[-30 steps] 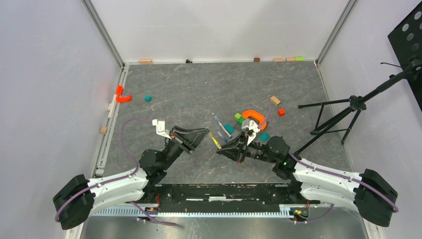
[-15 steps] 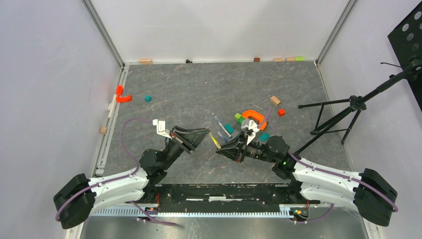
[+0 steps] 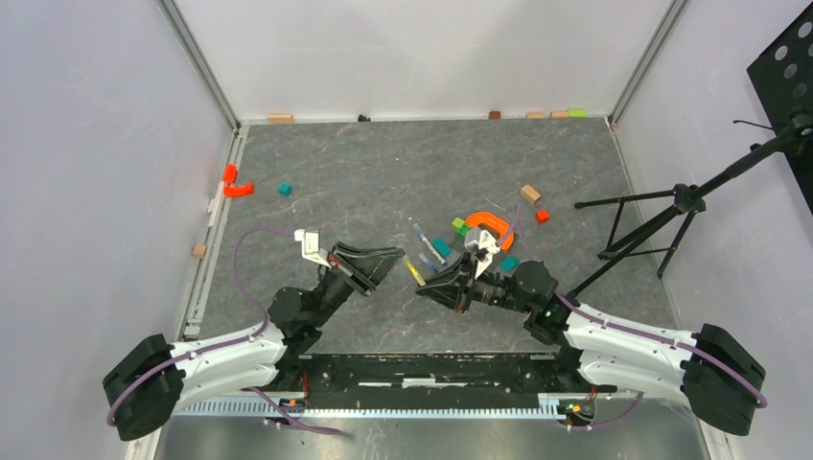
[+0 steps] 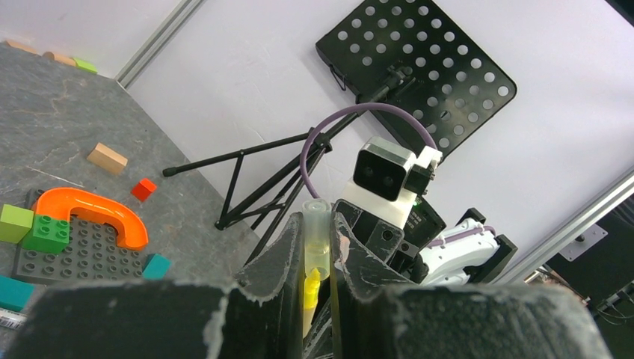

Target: Insert the pens into the pen caps

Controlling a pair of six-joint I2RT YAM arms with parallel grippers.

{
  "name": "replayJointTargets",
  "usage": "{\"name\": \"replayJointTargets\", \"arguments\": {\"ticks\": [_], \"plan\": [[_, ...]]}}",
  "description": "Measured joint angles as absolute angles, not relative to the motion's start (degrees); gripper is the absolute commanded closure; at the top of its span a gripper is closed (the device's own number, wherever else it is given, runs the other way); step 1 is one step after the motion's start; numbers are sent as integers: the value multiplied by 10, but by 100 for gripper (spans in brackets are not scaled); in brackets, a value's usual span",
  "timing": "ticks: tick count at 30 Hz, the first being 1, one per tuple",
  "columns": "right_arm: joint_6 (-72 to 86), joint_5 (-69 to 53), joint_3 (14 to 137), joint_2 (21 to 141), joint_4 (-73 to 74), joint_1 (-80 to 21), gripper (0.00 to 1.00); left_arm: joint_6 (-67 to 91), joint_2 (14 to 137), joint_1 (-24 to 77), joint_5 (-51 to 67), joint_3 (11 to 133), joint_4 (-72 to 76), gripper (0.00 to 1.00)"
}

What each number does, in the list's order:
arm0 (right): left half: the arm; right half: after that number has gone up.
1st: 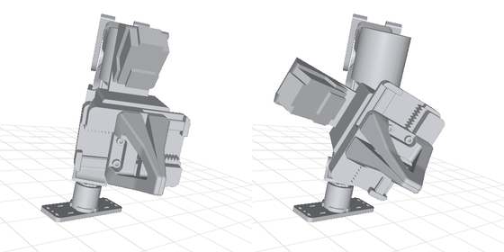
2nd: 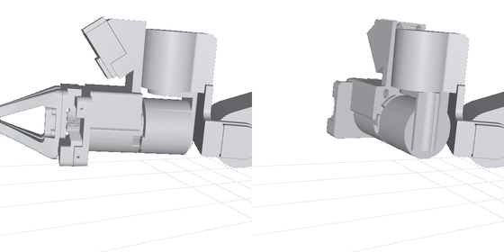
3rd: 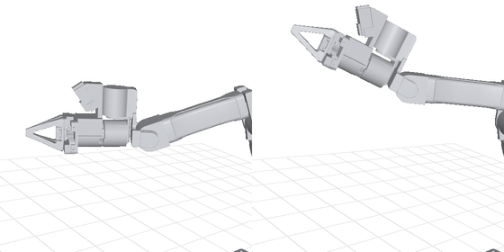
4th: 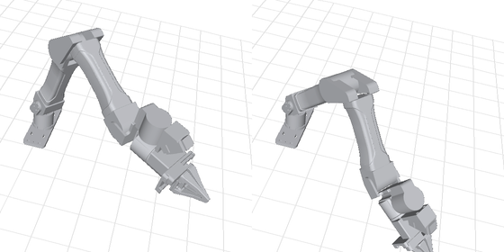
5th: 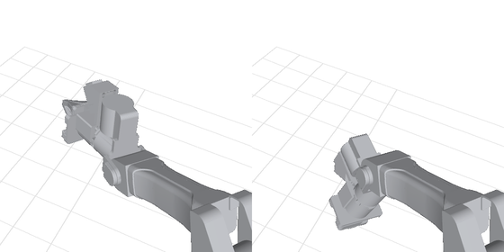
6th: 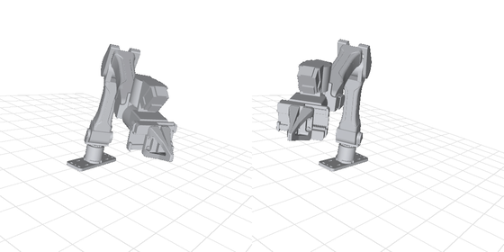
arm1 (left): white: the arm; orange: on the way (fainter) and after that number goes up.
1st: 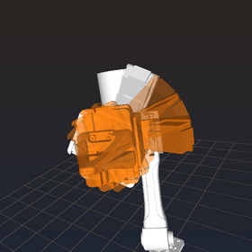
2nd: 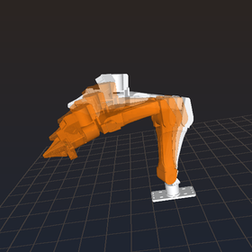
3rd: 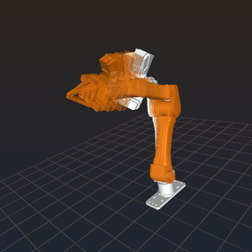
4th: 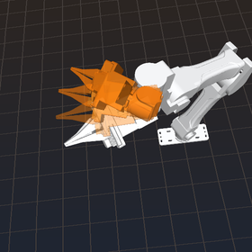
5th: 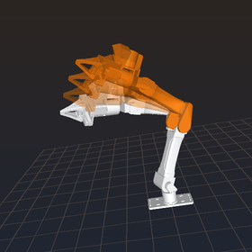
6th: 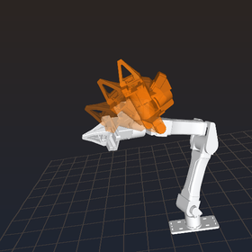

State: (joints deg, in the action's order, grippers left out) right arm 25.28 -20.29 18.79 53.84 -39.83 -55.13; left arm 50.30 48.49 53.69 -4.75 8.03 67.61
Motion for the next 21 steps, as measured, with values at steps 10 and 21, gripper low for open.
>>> {"name": "replayJointTargets", "arguments": {"ticks": [10, 21], "plan": [[253, -203, 195, 541, -398, -553, 100, 503, 487, 537, -42, 75, 682, 98], [263, -194, 204, 554, -400, -555, 100, 509, 505, 537, -43, 63, 723, 98]]}}
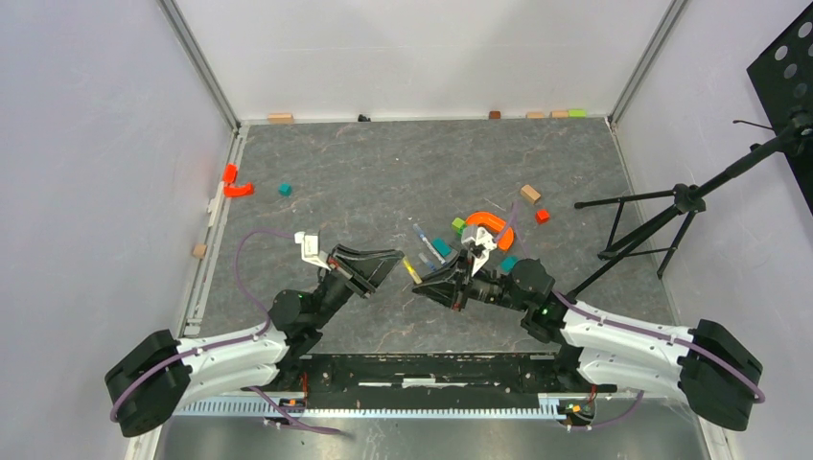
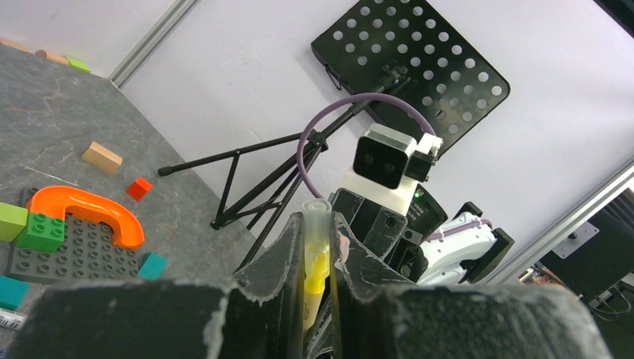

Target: Insert the pens into the pen caps

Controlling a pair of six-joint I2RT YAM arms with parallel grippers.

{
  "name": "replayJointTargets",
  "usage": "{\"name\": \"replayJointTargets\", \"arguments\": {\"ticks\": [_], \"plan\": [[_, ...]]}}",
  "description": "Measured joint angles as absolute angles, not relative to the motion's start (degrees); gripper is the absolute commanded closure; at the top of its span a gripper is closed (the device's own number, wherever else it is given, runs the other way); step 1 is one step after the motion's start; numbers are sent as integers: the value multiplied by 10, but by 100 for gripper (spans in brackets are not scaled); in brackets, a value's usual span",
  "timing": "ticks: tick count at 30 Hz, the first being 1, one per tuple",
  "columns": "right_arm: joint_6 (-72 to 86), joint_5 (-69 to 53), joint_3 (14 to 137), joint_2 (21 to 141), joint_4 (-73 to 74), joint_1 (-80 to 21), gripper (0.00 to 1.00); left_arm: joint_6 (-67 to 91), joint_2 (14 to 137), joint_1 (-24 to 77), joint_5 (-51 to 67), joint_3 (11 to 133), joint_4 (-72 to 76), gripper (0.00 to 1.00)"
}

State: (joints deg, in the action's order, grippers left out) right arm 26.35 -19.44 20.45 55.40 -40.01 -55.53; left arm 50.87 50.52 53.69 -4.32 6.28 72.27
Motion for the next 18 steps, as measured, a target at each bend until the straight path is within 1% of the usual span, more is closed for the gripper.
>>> {"name": "replayJointTargets", "arguments": {"ticks": [18], "plan": [[283, -189, 225, 582, -423, -558, 100, 509, 502, 533, -44, 61, 738, 98]]}}
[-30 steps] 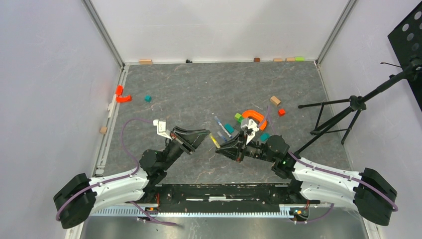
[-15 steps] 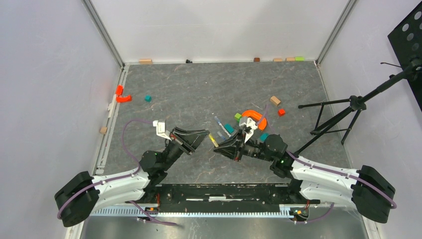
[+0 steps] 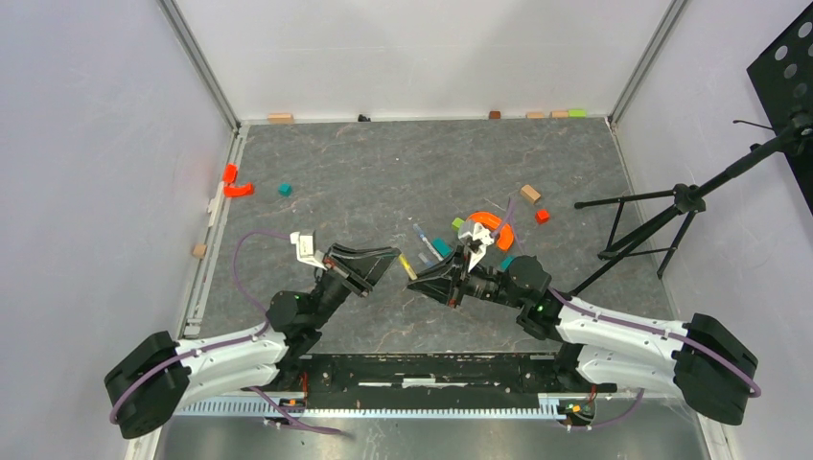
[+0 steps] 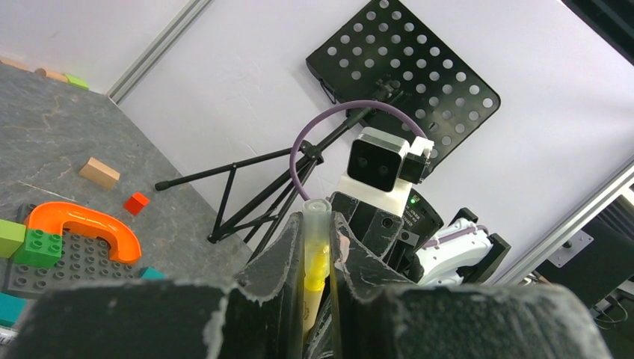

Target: Insert the pens into the pen caps

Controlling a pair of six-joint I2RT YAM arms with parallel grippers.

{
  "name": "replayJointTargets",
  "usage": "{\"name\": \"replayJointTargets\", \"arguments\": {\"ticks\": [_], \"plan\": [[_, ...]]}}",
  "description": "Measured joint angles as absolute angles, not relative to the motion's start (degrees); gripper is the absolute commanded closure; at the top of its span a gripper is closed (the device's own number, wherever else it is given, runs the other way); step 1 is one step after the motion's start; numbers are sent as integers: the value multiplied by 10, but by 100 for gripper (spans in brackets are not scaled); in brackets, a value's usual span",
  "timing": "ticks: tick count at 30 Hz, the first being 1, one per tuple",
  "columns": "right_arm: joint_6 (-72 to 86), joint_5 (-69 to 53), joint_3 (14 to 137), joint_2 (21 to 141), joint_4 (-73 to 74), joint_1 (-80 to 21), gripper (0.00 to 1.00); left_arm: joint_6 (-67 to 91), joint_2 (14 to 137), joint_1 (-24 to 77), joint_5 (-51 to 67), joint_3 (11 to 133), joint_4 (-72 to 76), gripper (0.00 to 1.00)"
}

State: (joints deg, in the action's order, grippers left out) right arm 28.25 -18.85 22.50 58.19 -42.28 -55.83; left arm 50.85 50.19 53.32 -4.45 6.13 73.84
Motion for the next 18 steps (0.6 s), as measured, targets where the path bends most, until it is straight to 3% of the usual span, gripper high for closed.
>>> {"name": "replayJointTargets", "arguments": {"ticks": [18], "plan": [[284, -175, 269, 589, -367, -563, 100, 458, 434, 530, -44, 76, 649, 98]]}}
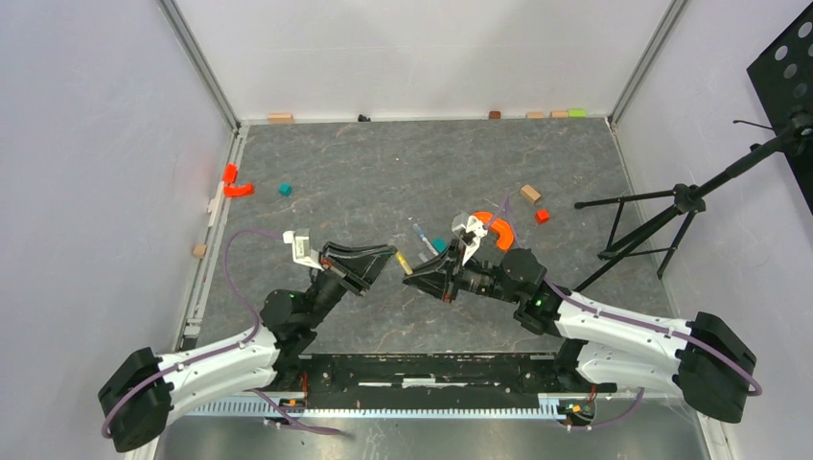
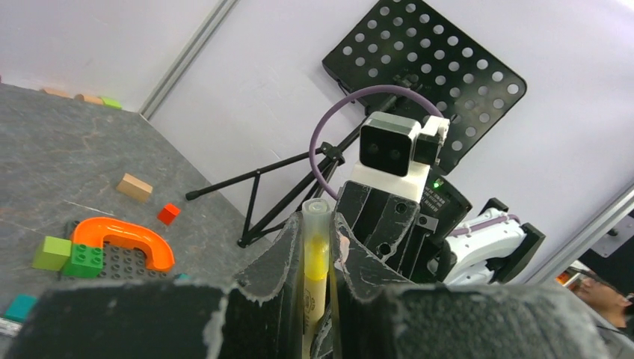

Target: Insert the pens into the pen caps

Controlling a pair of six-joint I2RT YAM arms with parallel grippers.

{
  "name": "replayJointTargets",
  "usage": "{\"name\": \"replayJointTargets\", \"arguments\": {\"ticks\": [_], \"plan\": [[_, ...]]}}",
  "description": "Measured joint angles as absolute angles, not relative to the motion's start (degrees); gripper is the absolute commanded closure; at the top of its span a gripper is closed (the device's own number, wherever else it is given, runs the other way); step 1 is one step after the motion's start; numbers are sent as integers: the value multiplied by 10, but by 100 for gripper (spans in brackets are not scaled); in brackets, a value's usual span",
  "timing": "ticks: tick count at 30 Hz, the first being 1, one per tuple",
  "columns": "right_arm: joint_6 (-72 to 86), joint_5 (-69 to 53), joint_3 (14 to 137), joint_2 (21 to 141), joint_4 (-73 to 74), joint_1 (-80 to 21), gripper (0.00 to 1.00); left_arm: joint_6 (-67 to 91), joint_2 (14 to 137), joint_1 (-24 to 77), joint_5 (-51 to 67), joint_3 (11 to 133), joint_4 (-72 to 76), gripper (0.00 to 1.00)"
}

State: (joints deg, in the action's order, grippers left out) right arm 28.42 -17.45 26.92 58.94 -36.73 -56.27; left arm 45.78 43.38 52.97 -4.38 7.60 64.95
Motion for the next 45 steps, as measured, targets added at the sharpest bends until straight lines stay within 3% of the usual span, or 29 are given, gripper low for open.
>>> {"name": "replayJointTargets", "arguments": {"ticks": [12, 18, 20, 22, 28, 34, 45], "plan": [[280, -165, 286, 597, -337, -562, 100, 414, 409, 529, -41, 92, 579, 95], [267, -163, 288, 599, -333, -562, 100, 413, 410, 528, -37, 98, 568, 45], [259, -158, 289, 599, -335, -562, 100, 411, 405, 530, -22, 102, 547, 20], [252, -154, 289, 599, -335, -561, 100, 409, 397, 532, -13, 106, 518, 11], [243, -147, 289, 595, -335, -561, 100, 401, 322, 532, -15, 136, 399, 1], [231, -143, 289, 589, -333, -561, 100, 392, 265, 532, -58, 186, 287, 2], [192, -123, 289, 576, -304, -561, 100, 400, 389, 532, -115, 323, 130, 35]]}}
